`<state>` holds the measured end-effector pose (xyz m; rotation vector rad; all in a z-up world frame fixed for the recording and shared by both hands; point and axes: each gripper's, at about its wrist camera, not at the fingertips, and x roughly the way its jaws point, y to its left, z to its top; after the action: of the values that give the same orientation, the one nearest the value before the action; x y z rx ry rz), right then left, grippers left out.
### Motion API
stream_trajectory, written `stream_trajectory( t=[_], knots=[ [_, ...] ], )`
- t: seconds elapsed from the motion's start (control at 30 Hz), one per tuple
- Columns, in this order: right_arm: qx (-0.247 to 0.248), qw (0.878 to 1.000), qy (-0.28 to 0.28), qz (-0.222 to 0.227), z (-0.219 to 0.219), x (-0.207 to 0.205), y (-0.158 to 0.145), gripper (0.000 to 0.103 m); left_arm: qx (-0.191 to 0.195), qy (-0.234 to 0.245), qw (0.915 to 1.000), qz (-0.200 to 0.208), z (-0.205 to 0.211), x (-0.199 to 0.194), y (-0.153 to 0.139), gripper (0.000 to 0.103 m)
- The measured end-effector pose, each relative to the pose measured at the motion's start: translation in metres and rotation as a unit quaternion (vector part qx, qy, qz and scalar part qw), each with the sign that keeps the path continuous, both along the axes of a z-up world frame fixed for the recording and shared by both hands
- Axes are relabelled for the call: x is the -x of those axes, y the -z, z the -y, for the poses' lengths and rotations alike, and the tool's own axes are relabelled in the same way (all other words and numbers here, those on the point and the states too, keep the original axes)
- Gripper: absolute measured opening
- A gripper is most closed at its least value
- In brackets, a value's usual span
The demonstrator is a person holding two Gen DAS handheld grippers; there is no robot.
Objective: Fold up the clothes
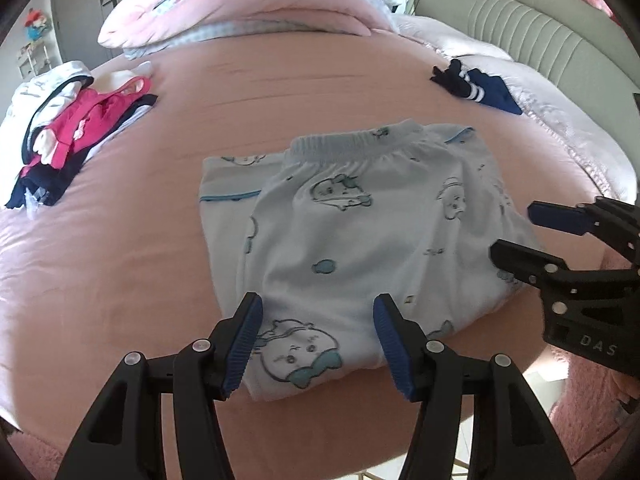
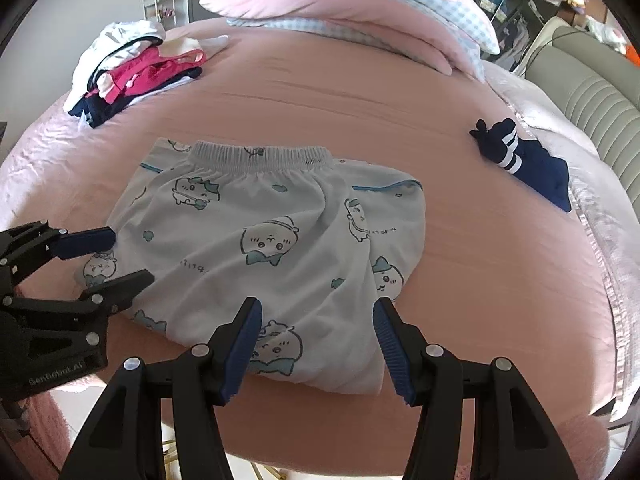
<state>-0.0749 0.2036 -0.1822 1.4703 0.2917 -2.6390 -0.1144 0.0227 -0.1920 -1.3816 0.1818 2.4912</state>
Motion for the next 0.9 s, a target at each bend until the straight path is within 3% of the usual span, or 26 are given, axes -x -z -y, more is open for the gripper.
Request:
stream_trajectory(
  t=[0.13, 0.27, 0.37, 0.43, 0.47, 0.5, 0.6, 0.67, 0.73, 0.8, 0.87, 0.9],
  knots=[
    [0.002, 1.000, -0.001, 0.007, 0.001, 0.001, 0.003, 0.057, 0.021, -0.017, 0.9996, 0.005, 0.011, -0.003, 0.010, 0.058],
    [0.000, 1.000, 0.000, 0.010, 0.002, 0.002, 0.005, 0.057, 0.051, -0.066, 0.9965, -0.005, 0.030, 0.000, 0.007, 0.058],
    [-0.001, 1.000, 0.001, 0.012, 0.002, 0.002, 0.006, 0.057, 0.016, -0.064, 0.9977, -0.011, 0.036, -0.004, -0.002, 0.058],
    [-0.002, 1.000, 0.001, 0.013, 0.002, 0.002, 0.007, 0.057, -0.032, -0.017, 0.9993, -0.004, 0.029, -0.012, -0.007, 0.058],
    [-0.002, 1.000, 0.001, 0.014, 0.002, 0.002, 0.008, 0.057, -0.035, 0.004, 0.9994, 0.002, 0.024, -0.015, -0.005, 0.058],
    [-0.002, 1.000, -0.001, 0.015, 0.002, 0.002, 0.009, 0.057, -0.030, 0.020, 0.9993, 0.007, 0.019, -0.017, -0.002, 0.058],
    [-0.023, 1.000, -0.007, 0.018, -0.001, 0.001, 0.015, 0.057, 0.061, 0.008, 0.9980, 0.016, 0.020, -0.013, 0.014, 0.061],
    [-0.049, 0.999, 0.011, 0.004, -0.015, -0.002, 0.013, 0.058, 0.041, -0.025, 0.9985, 0.024, 0.038, -0.007, 0.010, 0.063],
    [-0.058, 0.998, 0.036, -0.008, -0.030, -0.005, 0.010, 0.060, 0.071, -0.061, 0.9956, 0.006, 0.048, -0.006, 0.004, 0.063],
    [-0.050, 0.996, 0.069, -0.013, -0.043, -0.007, 0.004, 0.060, 0.050, -0.071, 0.9961, -0.011, 0.058, -0.008, -0.005, 0.062],
    [-0.035, 0.997, 0.065, -0.022, -0.047, -0.011, 0.000, 0.060, -0.024, -0.052, 0.9983, 0.006, 0.059, -0.011, -0.008, 0.062],
    [-0.010, 0.998, 0.054, -0.019, -0.046, -0.012, 0.000, 0.060, -0.043, -0.036, 0.9983, 0.012, 0.055, -0.013, -0.007, 0.062]
  ],
)
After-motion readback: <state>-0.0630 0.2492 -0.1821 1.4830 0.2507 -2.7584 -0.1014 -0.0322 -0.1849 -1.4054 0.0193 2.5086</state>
